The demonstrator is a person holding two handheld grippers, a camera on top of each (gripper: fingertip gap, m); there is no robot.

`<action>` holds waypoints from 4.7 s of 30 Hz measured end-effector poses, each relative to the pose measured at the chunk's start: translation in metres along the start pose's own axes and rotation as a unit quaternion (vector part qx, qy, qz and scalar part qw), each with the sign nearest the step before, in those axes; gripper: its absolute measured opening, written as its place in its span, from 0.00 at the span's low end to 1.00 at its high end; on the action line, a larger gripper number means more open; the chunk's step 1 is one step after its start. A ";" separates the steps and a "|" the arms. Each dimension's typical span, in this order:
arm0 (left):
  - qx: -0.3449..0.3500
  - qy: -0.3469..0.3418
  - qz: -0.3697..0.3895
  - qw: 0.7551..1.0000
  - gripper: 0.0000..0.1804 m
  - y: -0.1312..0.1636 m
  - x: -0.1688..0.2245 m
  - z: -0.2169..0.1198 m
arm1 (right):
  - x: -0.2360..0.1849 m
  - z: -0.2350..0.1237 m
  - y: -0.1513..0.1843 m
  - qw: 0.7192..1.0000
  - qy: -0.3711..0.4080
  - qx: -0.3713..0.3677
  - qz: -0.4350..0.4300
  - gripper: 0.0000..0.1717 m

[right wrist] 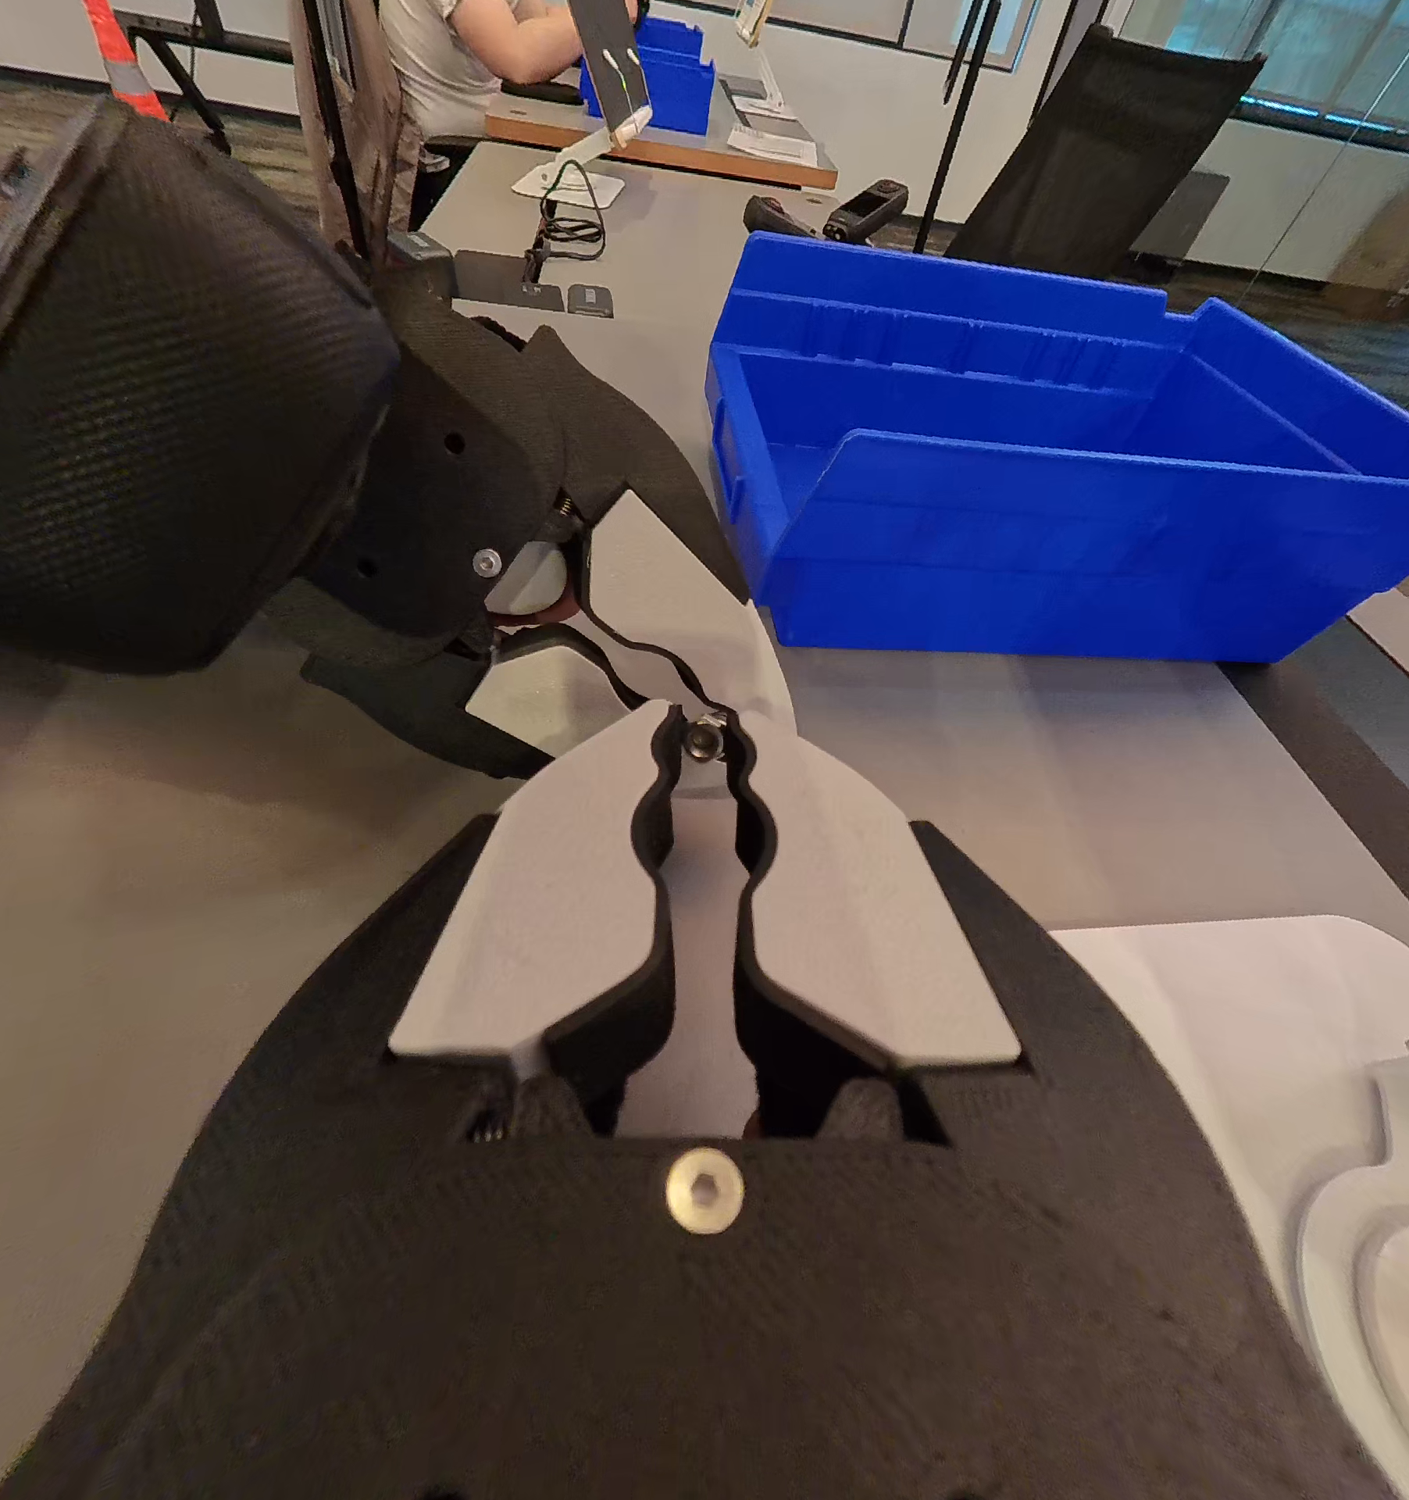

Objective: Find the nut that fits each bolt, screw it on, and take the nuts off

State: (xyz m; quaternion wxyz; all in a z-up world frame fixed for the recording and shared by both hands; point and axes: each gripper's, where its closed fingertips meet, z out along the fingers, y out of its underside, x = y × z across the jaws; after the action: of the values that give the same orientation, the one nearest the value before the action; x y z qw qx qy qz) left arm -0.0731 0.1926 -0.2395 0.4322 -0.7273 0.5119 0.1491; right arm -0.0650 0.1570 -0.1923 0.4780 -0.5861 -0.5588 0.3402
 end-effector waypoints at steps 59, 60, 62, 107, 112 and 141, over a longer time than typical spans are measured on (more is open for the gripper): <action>0.128 0.229 -0.169 0.950 0.02 -0.030 0.035 -0.017 | -0.017 -0.008 -0.016 0.992 -0.100 0.082 -0.004 0.24; 0.132 0.234 -0.173 0.948 0.02 -0.030 0.035 -0.018 | -0.016 -0.008 -0.016 0.992 -0.101 0.082 -0.003 0.23; 0.140 0.250 -0.180 0.941 0.02 -0.033 0.036 -0.021 | -0.015 -0.011 -0.015 0.990 -0.108 0.086 -0.006 0.23; 0.181 0.377 -0.190 0.888 0.02 -0.047 0.060 -0.046 | -0.032 -0.019 -0.013 0.979 -0.174 0.094 -0.054 0.06; 0.181 0.375 -0.189 0.889 0.02 -0.046 0.060 -0.046 | -0.032 -0.019 -0.014 0.979 -0.173 0.093 -0.055 0.06; 0.152 0.324 -0.157 0.921 0.02 -0.037 0.056 -0.036 | -0.031 -0.014 -0.009 0.984 -0.150 0.061 -0.069 0.06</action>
State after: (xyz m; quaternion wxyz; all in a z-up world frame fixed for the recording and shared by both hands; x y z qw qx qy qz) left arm -0.0247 0.1338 -0.2372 0.3658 -0.7322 0.5201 -0.2439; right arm -0.0594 0.1235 -0.1841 0.4462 -0.4578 -0.6415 0.4240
